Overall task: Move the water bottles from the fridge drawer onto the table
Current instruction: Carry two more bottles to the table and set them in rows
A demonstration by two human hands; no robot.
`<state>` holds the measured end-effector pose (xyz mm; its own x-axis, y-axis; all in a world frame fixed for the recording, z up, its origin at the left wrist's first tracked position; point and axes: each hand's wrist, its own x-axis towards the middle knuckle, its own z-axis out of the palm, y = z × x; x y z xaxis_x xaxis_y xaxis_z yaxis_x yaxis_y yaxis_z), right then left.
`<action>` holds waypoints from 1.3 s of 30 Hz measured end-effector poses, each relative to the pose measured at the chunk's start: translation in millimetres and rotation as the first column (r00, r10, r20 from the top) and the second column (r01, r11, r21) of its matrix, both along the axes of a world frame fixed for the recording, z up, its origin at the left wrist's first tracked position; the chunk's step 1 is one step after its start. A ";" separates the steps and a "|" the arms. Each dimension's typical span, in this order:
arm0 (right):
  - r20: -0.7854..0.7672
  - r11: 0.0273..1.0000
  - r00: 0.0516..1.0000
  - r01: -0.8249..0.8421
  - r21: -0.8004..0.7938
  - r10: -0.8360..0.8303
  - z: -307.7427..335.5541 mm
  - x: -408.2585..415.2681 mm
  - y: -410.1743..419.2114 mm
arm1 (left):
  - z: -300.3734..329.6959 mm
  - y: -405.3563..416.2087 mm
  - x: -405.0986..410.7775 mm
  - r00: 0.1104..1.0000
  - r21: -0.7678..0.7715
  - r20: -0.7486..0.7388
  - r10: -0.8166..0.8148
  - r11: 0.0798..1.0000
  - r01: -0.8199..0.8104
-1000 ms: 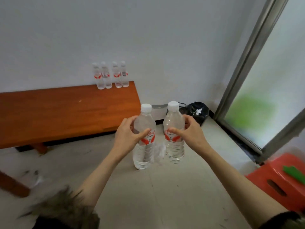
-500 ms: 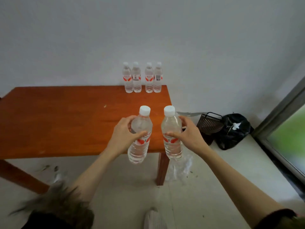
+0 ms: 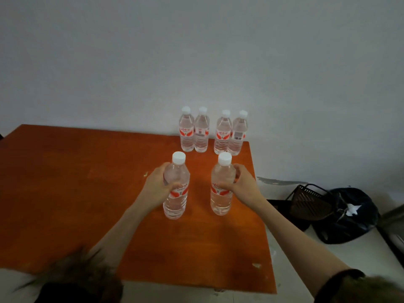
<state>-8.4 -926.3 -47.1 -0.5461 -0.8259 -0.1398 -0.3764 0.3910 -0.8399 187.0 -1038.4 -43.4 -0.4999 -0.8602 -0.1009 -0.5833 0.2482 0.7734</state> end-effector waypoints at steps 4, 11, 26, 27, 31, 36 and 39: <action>-0.003 0.999 0.999 -0.036 0.024 0.036 -12.0 -14.6 -60.6 | -12.3 -57.0 -22.3 1.000 0.034 -0.017 -0.017 0.999 0.018; -0.030 1.000 1.000 -0.007 0.022 0.008 -32.3 -39.5 -145.0 | -24.2 -144.2 -61.6 0.987 0.040 -0.086 -0.134 0.990 0.137; 0.165 0.999 0.986 0.015 -0.036 -0.009 -52.6 -65.4 -212.1 | -51.0 -217.6 -104.4 0.938 0.133 -0.212 -0.273 0.943 0.305; 0.170 1.000 0.985 0.006 -0.031 0.000 -53.1 -66.7 -213.4 | -52.1 -219.6 -105.3 0.937 0.139 -0.222 -0.269 0.943 0.303; 0.166 1.000 0.986 0.001 -0.016 0.001 -53.1 -70.4 -216.5 | -60.0 -224.2 -105.5 0.933 0.173 -0.266 -0.242 0.940 0.293; 0.157 1.000 0.988 -0.009 -0.014 0.011 -53.0 -71.9 -220.5 | -63.5 -224.1 -107.3 0.947 0.111 -0.241 -0.211 0.964 0.243; 0.142 1.000 0.990 -0.014 -0.011 0.016 -54.6 -72.1 -220.7 | -64.5 -223.5 -106.4 0.950 0.130 -0.220 -0.221 0.959 0.253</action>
